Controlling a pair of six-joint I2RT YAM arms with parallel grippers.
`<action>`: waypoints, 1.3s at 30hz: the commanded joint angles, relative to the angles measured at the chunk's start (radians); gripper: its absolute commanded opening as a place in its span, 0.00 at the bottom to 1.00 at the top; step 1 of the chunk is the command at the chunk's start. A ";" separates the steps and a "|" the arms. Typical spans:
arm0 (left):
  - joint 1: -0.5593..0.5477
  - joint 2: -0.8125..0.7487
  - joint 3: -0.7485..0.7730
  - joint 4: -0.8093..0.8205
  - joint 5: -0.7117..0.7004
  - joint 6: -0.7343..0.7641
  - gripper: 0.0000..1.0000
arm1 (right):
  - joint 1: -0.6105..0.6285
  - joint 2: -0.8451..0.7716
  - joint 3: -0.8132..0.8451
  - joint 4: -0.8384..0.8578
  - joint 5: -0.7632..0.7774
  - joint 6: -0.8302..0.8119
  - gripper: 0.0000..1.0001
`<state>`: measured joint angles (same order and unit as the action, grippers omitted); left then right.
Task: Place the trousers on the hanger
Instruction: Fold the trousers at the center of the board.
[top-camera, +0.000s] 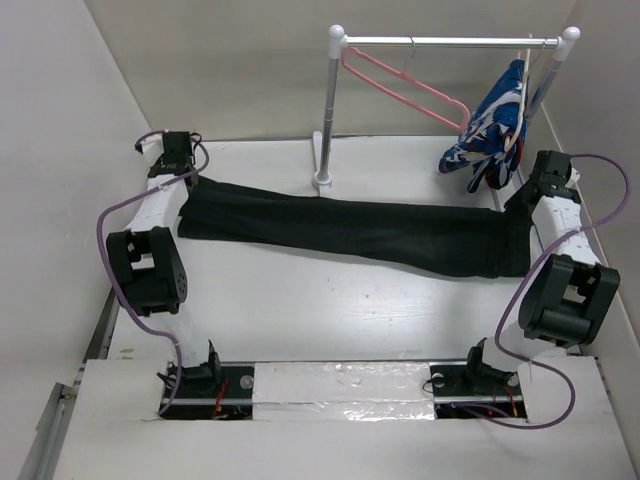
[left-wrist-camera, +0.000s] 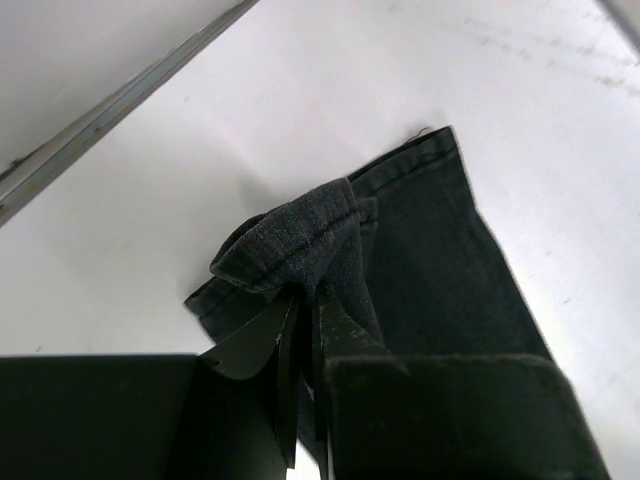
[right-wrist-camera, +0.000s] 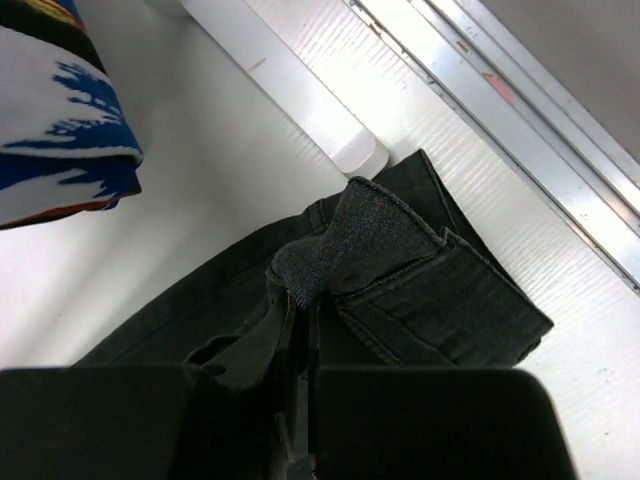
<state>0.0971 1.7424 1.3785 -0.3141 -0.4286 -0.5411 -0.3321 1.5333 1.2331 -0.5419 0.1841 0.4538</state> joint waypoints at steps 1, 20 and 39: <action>0.013 0.073 0.118 0.030 -0.078 0.035 0.00 | 0.001 0.045 0.074 0.103 0.035 0.008 0.00; 0.013 -0.016 -0.017 0.233 0.042 -0.054 0.87 | 0.102 -0.126 -0.139 0.342 -0.044 0.157 0.87; 0.044 -0.004 -0.315 0.219 0.364 -0.146 0.89 | -0.145 -0.546 -0.894 0.635 -0.354 0.114 0.76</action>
<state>0.1360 1.7473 1.0767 -0.1020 -0.1226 -0.6750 -0.4145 0.9455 0.3435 -0.0208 -0.0448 0.5877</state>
